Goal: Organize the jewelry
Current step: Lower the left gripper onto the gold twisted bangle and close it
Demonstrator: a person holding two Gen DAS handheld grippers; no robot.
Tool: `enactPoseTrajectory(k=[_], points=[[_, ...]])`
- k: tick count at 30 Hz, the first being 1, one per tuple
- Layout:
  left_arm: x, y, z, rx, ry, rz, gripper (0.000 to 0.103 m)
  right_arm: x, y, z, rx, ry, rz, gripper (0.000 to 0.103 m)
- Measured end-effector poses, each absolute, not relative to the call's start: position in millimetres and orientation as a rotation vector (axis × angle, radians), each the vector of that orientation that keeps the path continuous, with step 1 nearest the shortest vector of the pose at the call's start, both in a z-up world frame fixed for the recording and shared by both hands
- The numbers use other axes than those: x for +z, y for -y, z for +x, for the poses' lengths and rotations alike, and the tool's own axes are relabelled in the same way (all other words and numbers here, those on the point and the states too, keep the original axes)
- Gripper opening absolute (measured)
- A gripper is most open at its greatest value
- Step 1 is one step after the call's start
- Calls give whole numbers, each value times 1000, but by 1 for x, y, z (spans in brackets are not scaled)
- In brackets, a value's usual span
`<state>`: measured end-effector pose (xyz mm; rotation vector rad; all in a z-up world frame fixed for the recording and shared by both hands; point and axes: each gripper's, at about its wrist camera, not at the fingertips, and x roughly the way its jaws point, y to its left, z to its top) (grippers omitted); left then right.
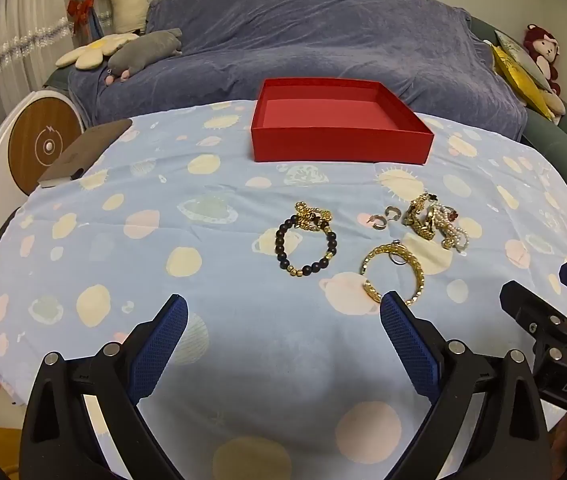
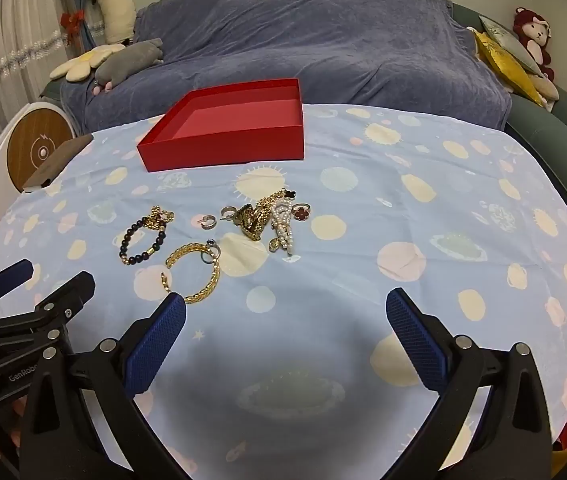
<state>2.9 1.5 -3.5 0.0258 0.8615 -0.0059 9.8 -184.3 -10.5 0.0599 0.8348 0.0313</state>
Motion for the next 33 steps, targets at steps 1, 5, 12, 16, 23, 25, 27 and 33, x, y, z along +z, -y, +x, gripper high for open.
enactPoseTrajectory(k=[1, 5, 12, 16, 23, 25, 27, 33], points=[[-7, -3, 6, -6, -875, 16, 95, -12, 185, 13, 45, -839, 73, 98], [-20, -4, 17, -45, -907, -17, 95, -22, 188, 25, 30, -852, 64, 98], [-42, 22, 32, -133, -954, 21, 95, -31, 213, 43, -30, -868, 116, 98], [-54, 43, 40, -162, -961, 68, 95, -30, 229, 49, -49, -866, 158, 98], [-61, 61, 52, -176, -944, 59, 93, -36, 237, 54, -54, -881, 165, 98], [-62, 65, 55, -177, -938, 81, 91, -36, 236, 55, -44, -884, 166, 98], [-62, 69, 56, -182, -928, 87, 90, -36, 233, 55, -38, -881, 156, 98], [-58, 69, 61, -184, -897, 98, 54, -37, 227, 57, -27, -878, 132, 98]])
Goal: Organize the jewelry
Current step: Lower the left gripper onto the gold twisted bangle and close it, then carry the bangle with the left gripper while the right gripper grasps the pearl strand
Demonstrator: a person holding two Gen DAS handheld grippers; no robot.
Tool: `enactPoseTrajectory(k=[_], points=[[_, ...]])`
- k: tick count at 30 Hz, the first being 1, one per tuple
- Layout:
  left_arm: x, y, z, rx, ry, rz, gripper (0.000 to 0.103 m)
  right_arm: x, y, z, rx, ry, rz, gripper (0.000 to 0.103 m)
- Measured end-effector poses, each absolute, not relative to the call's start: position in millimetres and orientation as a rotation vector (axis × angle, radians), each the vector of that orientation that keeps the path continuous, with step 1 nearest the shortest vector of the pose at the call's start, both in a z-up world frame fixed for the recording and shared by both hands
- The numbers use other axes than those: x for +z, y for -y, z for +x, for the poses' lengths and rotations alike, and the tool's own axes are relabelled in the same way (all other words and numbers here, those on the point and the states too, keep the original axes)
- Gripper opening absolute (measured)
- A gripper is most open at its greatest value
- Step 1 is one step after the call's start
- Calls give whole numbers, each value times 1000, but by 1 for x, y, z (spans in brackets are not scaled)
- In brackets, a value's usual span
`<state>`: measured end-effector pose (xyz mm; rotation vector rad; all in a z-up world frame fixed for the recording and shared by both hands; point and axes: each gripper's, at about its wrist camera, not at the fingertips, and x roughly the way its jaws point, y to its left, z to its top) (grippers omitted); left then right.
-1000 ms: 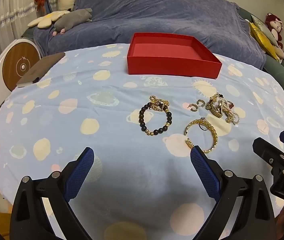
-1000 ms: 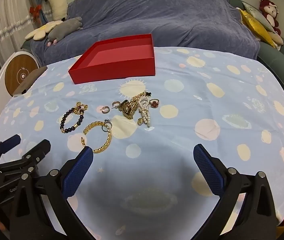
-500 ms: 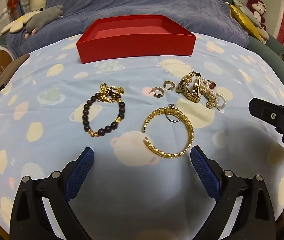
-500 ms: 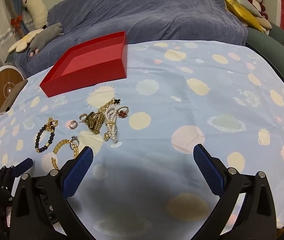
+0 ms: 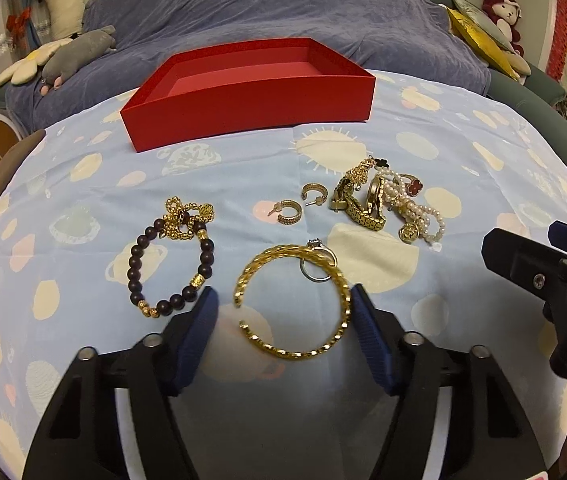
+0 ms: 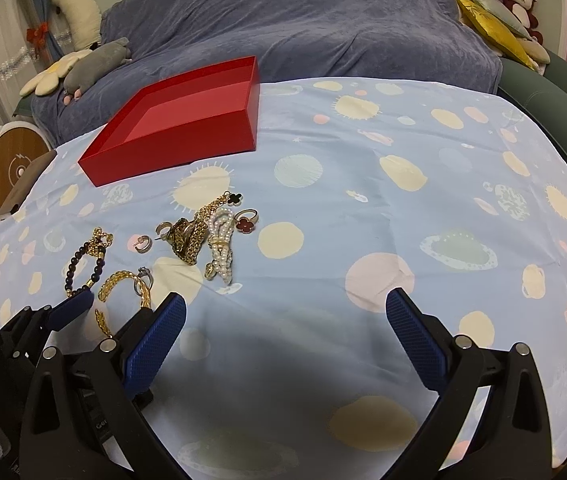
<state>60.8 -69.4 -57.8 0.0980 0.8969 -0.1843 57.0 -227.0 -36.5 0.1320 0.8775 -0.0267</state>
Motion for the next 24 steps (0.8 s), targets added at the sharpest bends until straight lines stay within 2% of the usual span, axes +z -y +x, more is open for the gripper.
enactPoseTrajectory(k=[5, 12, 18, 20, 24], points=[[-53, 65, 61, -197, -895, 78, 54, -36, 221, 62, 10, -875, 133, 97], [-33, 36, 61, -173, -873, -4, 54, -44, 208, 82, 69, -906, 135, 69], [-28, 8, 66, -120, -871, -45, 54, -62, 196, 99, 92, -949, 107, 52], [-29, 1, 67, -103, -874, -51, 54, -64, 192, 101, 88, -942, 89, 51], [-29, -10, 66, -87, -872, -51, 54, -65, 186, 104, 94, -931, 64, 38]])
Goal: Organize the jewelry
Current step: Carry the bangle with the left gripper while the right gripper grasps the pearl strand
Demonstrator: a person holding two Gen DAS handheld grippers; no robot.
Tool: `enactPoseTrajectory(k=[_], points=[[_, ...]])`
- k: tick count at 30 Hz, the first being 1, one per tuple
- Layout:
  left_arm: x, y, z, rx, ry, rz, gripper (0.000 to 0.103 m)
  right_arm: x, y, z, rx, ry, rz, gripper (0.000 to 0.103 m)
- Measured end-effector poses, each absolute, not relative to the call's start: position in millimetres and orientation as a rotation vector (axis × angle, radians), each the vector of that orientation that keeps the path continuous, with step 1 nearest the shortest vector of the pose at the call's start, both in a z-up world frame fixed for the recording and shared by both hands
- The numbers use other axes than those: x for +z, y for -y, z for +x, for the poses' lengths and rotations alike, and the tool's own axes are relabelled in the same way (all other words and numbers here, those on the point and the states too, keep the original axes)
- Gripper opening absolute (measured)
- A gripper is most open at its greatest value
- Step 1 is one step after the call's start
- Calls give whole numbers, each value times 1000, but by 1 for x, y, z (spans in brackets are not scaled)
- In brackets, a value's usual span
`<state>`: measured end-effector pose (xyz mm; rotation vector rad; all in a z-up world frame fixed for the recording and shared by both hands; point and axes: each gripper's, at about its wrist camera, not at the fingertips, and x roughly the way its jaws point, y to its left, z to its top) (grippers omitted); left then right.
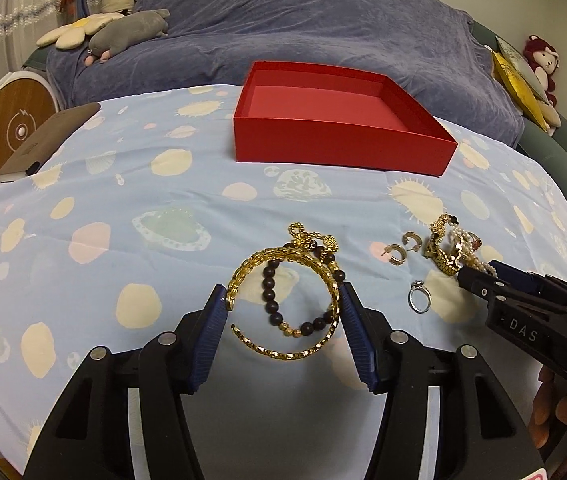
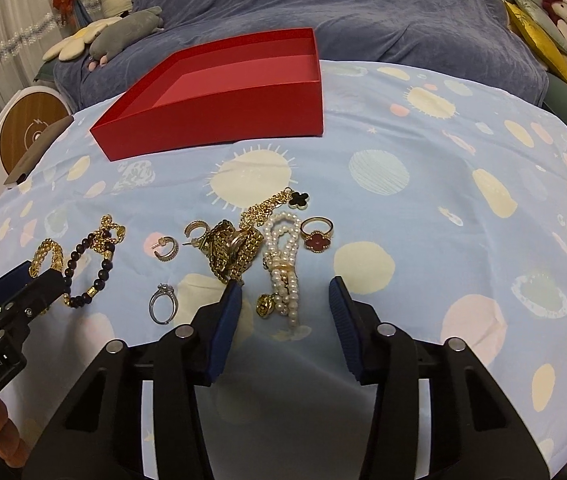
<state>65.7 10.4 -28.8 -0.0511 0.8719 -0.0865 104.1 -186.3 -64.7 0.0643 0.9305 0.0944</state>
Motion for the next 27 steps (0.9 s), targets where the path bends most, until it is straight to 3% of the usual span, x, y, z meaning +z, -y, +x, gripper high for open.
enactPoseTrajectory(k=[5, 18, 27], points=[[-31, -17, 66, -75, -879, -50, 54, -65, 187, 106, 84, -917, 42, 15], [-17, -20, 67, -81, -860, -68, 54, -20, 191, 83, 168, -842, 113, 12], [36, -22, 105, -112, -820, -91, 54, 36, 194, 113, 237, -798, 147, 12]])
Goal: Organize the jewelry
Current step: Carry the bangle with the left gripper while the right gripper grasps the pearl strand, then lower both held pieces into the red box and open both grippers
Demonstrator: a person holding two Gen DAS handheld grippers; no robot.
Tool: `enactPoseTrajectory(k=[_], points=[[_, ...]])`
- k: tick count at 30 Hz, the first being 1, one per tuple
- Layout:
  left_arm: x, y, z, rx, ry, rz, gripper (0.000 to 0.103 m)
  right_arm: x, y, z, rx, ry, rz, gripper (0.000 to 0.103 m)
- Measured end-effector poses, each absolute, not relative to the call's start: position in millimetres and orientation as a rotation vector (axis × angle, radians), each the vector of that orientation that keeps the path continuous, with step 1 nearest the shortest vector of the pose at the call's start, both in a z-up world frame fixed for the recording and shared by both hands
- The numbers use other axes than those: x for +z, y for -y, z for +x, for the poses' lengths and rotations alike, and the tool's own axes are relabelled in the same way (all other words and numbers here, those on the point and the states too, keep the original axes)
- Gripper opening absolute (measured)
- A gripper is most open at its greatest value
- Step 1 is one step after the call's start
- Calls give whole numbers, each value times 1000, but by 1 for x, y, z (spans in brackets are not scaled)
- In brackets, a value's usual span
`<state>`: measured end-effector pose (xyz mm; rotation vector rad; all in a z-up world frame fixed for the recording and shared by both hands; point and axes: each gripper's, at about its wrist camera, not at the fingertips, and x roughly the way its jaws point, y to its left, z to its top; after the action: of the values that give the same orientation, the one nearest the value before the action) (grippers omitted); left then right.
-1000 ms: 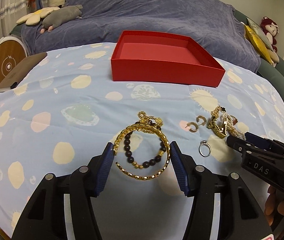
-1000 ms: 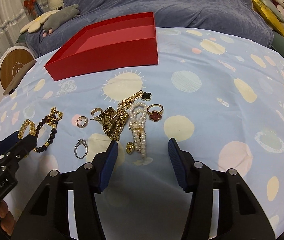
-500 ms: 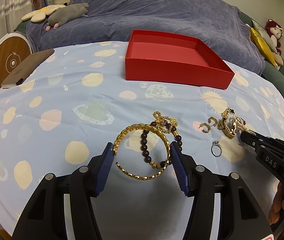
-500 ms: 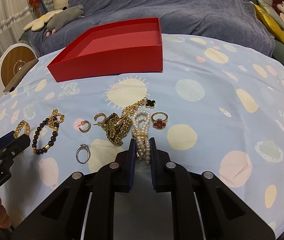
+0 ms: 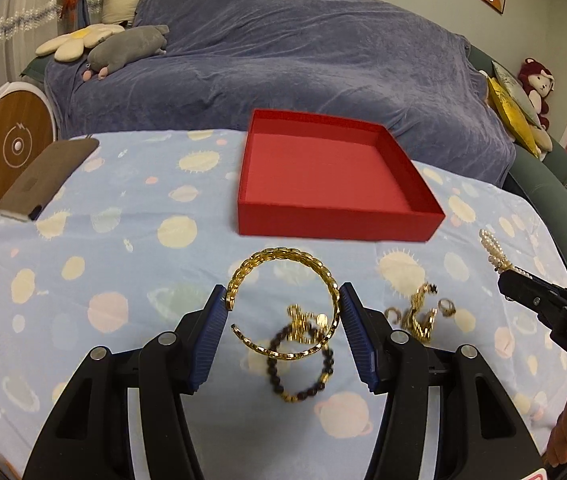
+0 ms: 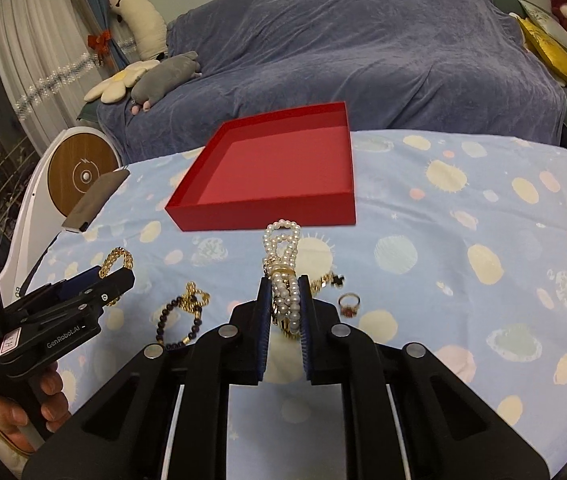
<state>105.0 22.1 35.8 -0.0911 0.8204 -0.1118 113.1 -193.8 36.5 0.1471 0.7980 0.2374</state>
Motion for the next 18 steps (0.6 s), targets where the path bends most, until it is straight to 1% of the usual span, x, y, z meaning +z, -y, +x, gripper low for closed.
enactPoseTrajectory(k=[4, 8, 13, 18], points=[[59, -17, 154, -131, -803, -90, 54, 56, 189, 160, 244, -766, 115, 12], [70, -6, 211, -139, -783, -65, 54, 63, 185, 218, 240, -764, 120, 12], [61, 6, 286, -156, -817, -71, 54, 51, 183, 294, 219, -801, 142, 12], [38, 20, 345, -142, -842, -45, 54, 21, 180, 356, 206, -878, 139, 12]])
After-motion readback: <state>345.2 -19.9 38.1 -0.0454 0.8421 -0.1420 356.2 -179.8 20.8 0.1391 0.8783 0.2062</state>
